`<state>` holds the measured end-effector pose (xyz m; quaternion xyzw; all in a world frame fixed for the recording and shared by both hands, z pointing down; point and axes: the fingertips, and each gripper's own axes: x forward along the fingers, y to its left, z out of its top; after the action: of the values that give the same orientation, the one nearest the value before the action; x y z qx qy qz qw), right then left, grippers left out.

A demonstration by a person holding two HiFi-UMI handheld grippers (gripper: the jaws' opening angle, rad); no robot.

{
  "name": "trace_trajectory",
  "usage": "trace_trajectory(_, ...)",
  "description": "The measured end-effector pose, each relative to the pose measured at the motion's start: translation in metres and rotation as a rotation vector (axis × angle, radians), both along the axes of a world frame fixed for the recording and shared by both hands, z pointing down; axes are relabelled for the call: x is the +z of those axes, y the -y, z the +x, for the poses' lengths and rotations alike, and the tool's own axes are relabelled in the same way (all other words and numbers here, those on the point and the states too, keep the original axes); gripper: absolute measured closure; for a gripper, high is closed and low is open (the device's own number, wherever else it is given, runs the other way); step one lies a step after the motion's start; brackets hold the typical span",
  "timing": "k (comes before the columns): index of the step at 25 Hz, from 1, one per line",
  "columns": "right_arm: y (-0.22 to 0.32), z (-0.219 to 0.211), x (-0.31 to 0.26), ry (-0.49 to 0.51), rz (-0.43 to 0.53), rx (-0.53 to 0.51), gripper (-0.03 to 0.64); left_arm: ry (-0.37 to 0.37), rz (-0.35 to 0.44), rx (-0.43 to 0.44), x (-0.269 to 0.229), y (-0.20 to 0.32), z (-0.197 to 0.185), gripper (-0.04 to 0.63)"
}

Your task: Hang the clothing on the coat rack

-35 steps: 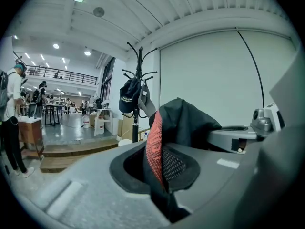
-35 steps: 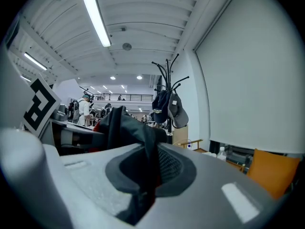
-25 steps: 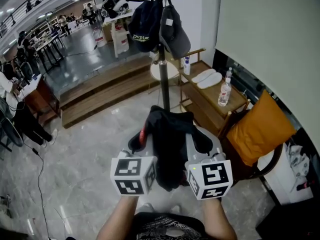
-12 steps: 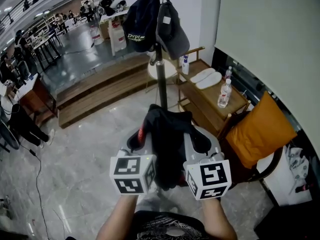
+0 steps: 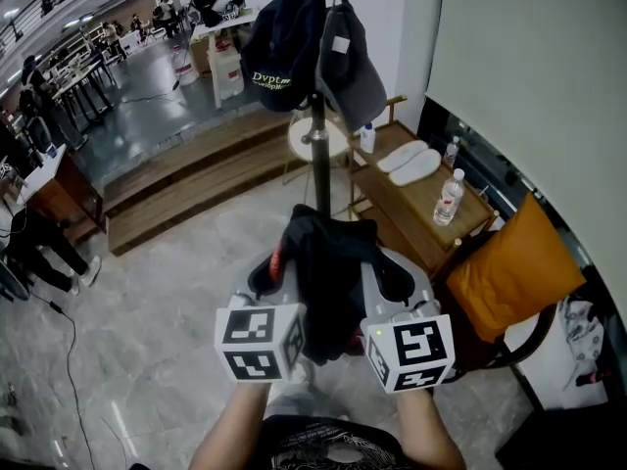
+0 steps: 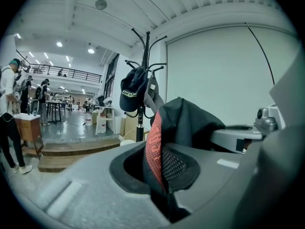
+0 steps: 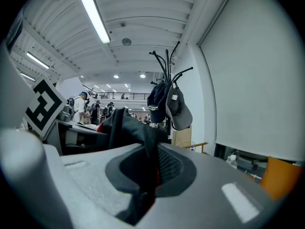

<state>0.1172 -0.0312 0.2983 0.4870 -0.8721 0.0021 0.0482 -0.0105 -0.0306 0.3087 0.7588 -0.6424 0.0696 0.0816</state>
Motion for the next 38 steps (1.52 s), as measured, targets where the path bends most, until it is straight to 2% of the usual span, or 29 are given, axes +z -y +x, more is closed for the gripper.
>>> trace_trajectory(9, 0.043, -0.025, -0.009, -0.018, 0.009, 0.056, 0.591, -0.019, -0.011, 0.053, -0.003, 0.049, -0.027, 0.566)
trace_trajectory(22, 0.085, -0.068, -0.022, -0.068, 0.026, 0.102, 0.591, -0.046, 0.017, 0.108, -0.014, 0.102, -0.068, 0.565)
trace_trajectory(38, 0.117, -0.088, -0.035, -0.069, 0.078, 0.187, 0.591, -0.040, 0.047, 0.204, -0.021, 0.145, -0.089, 0.566)
